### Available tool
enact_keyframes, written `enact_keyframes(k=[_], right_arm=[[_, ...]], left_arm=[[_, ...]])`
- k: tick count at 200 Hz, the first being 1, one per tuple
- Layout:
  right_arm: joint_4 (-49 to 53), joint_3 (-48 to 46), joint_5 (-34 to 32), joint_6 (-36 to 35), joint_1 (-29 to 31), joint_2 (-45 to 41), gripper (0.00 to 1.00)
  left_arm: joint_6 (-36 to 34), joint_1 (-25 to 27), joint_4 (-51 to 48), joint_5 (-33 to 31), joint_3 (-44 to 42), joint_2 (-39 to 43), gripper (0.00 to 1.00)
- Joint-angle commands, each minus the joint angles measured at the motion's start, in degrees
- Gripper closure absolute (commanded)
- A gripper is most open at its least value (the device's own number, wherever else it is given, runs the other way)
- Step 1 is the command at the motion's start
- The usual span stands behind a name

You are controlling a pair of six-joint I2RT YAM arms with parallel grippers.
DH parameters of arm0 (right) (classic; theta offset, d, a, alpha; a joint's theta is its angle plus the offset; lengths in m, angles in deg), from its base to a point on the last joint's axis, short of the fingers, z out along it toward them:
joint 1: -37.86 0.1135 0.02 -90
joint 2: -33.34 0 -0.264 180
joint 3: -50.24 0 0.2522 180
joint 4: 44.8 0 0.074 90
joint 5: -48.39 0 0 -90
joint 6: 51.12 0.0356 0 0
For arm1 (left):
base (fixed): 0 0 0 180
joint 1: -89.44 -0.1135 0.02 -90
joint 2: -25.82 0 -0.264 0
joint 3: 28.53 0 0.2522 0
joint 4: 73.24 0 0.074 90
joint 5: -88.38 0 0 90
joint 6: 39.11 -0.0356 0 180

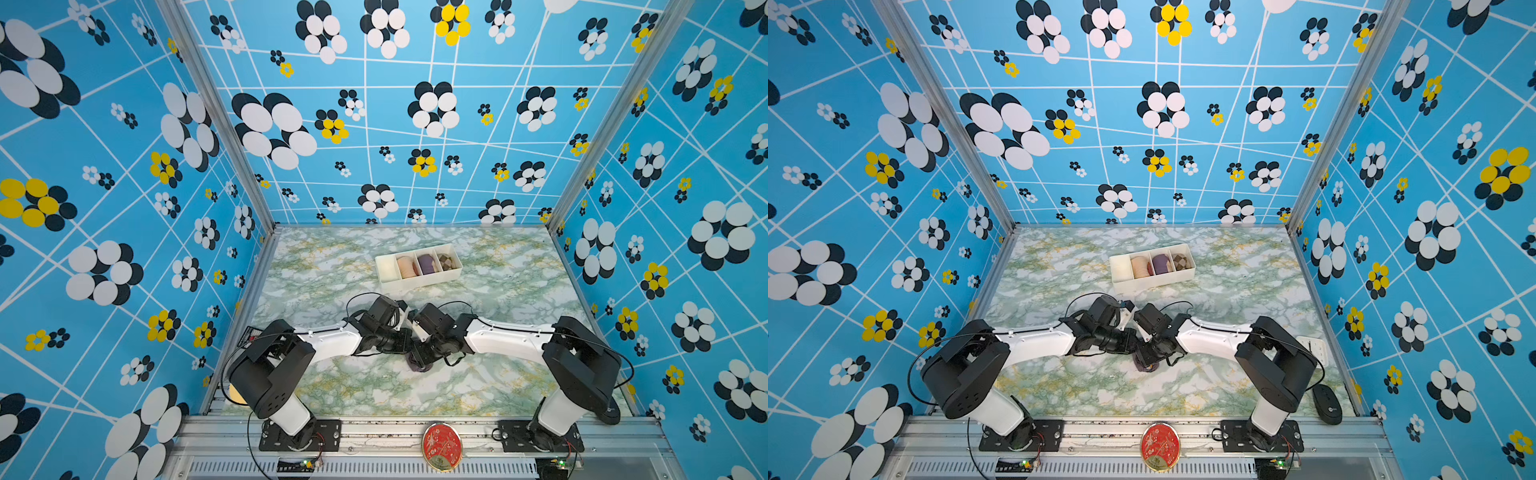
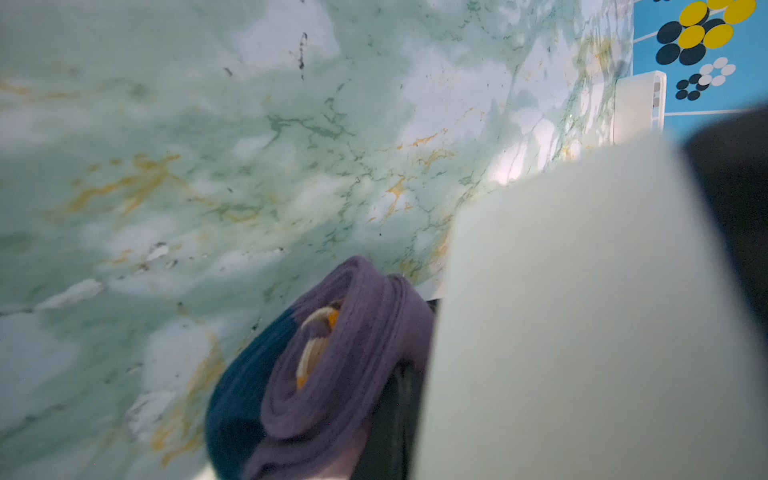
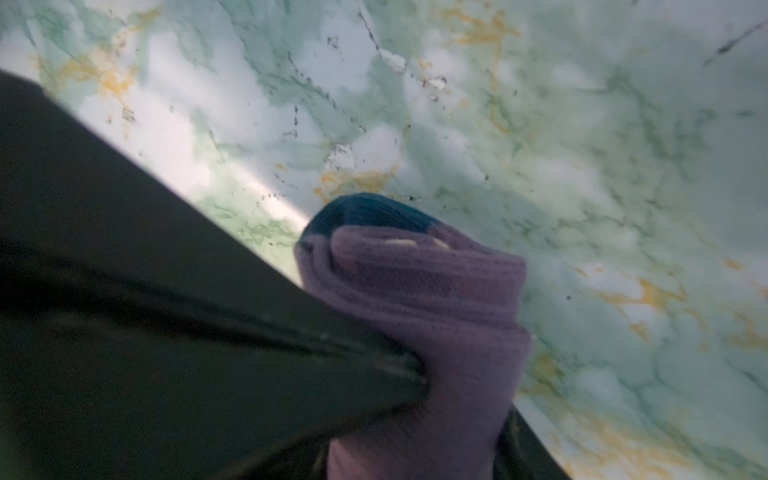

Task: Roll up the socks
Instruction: 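Withdraw the left gripper while the right gripper lifts the purple sock roll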

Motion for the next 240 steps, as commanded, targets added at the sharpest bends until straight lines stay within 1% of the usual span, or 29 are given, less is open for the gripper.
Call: enact_keyframes(k=[1,10,33,50,67,107,146,193,224,240], right_arm=[[0.9,-1.0,1.3,2.6,-0.4,4.5,0.51],[0.8,-1.2,1.7,2.8,-0.4,4.8,0.53],[0.1,-1.9,2.8,3.6,-0.4,5.7,0.69],[-0.2,-2.2,3.5,3.8,-0.4,6.5,0.83],[-0.5,-2.3,3.8,3.8,-0.4,6.9,1.0],[-0.8,-2.5,3.9,3.4,-0.3,6.3,1.0],[-1.3,-2.9,1.7,3.3,0.0,4.9,1.0],[-6.1,-3.4,-5.0,4.0,0.8,-0.5,1.0],[-6.5,0.3,-8.8,1.5,0.8,-2.0,1.0],[-5.8,3.3,-9.5,-0.1,0.6,-2.1,1.0]], left_arm=[[-2.6,0.3,1.0,1.0,-1.5,-1.2,0.96],[-2.4,-0.1,1.4,0.8,-1.9,-0.8,0.96],[-1.2,-2.1,3.5,0.9,-3.5,0.4,0.96],[-0.2,-4.3,5.6,1.2,-5.0,1.6,0.96],[0.2,-6.4,6.0,1.3,-6.1,3.0,0.96],[-2.2,-11.5,2.2,1.7,-6.9,7.0,0.96],[-4.6,-16.6,-2.2,1.8,-7.7,12.0,0.95],[-8.0,-22.4,-9.0,1.0,-7.0,19.2,0.95],[-9.6,-25.8,-11.8,1.4,-5.9,22.4,0.95],[-10.0,-27.2,-12.7,1.8,-5.5,23.2,0.95]])
